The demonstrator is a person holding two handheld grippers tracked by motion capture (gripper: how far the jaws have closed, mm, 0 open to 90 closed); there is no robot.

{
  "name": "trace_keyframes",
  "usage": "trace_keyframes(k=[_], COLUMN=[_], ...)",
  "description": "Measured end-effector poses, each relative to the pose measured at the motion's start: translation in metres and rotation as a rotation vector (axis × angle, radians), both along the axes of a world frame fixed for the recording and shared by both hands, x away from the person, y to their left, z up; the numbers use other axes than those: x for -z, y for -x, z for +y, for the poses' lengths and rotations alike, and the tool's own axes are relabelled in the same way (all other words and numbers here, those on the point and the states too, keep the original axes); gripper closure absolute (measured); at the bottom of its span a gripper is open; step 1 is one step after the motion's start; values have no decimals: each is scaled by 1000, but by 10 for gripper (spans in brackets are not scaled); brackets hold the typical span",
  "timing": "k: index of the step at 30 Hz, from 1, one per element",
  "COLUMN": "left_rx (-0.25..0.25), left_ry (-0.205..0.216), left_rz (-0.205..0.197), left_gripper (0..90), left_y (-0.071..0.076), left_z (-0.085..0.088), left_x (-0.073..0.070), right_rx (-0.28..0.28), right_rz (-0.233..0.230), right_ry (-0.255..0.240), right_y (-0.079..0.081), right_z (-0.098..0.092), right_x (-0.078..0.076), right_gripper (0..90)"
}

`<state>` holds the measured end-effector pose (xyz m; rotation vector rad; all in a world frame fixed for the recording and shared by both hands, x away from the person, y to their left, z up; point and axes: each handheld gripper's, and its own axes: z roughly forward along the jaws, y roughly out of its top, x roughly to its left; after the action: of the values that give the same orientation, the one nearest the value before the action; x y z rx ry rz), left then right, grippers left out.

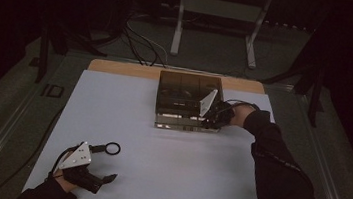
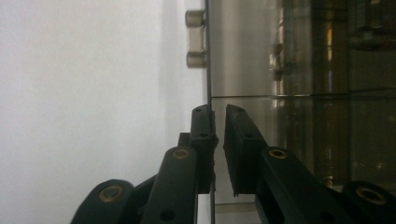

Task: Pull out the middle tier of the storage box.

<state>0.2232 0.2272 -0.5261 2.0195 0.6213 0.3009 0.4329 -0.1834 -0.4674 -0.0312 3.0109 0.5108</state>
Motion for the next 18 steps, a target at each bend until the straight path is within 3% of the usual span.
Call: trace_keyframes(k=[4, 9, 10, 15, 18], left_rx=[2, 0, 0, 1, 1], left_ry=[0, 1, 1, 1, 2], left_rz=[0, 0, 0, -1, 0], left_gripper=[10, 10, 11, 10, 10], left_y=[0, 0, 0, 0, 0], left_z=[0, 0, 0, 1, 1], left_x=[0, -1, -1, -1, -1], right_rx=[34, 115, 166, 243, 284], right_rz=[-2, -13, 1, 2, 11], right_ry=[-44, -97, -108, -149, -203], right_y=[1, 5, 6, 7, 8], right_z=[-4, -11, -13, -20, -25], right_x=[-7, -9, -8, -9, -11], right_gripper=[812, 743, 718, 670, 623])
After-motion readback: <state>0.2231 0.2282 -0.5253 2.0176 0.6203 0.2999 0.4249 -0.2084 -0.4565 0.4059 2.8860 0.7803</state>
